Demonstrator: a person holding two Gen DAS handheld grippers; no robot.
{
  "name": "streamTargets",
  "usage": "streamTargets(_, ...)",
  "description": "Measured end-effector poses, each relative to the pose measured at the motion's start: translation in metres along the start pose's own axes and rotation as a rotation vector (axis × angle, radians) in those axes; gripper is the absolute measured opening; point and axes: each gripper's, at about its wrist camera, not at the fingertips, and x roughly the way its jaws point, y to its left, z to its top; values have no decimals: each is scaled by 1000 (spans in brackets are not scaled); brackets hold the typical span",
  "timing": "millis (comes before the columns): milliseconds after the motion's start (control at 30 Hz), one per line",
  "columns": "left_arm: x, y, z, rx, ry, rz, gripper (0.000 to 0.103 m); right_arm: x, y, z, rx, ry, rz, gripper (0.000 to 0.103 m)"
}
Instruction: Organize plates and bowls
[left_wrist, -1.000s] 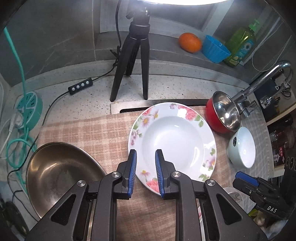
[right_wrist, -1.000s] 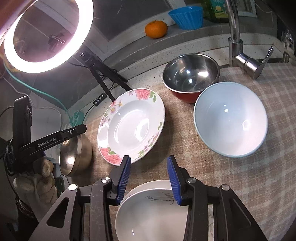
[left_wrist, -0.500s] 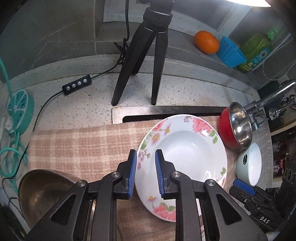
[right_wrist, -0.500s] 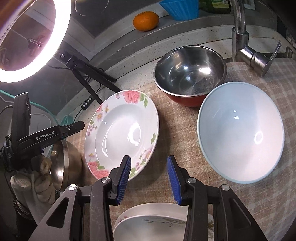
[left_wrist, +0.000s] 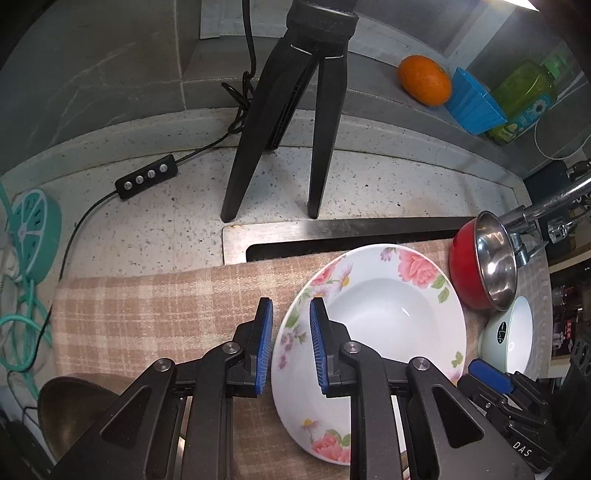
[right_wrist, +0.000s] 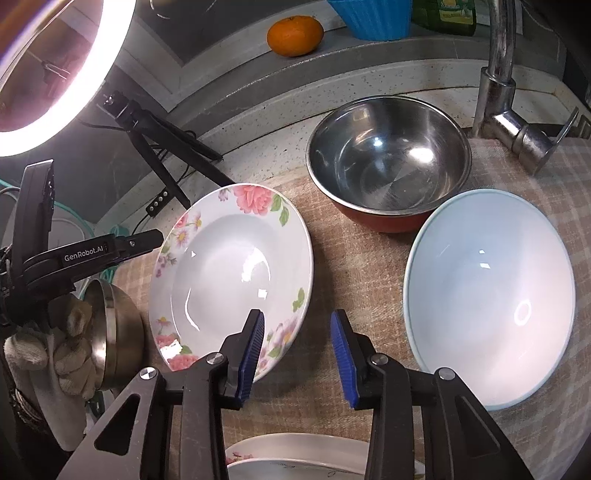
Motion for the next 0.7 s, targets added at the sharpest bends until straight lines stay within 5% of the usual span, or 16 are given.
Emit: streamTargets(700,25,-7,6,23,44,-9,17,20,4,11,-28,41,-21,16)
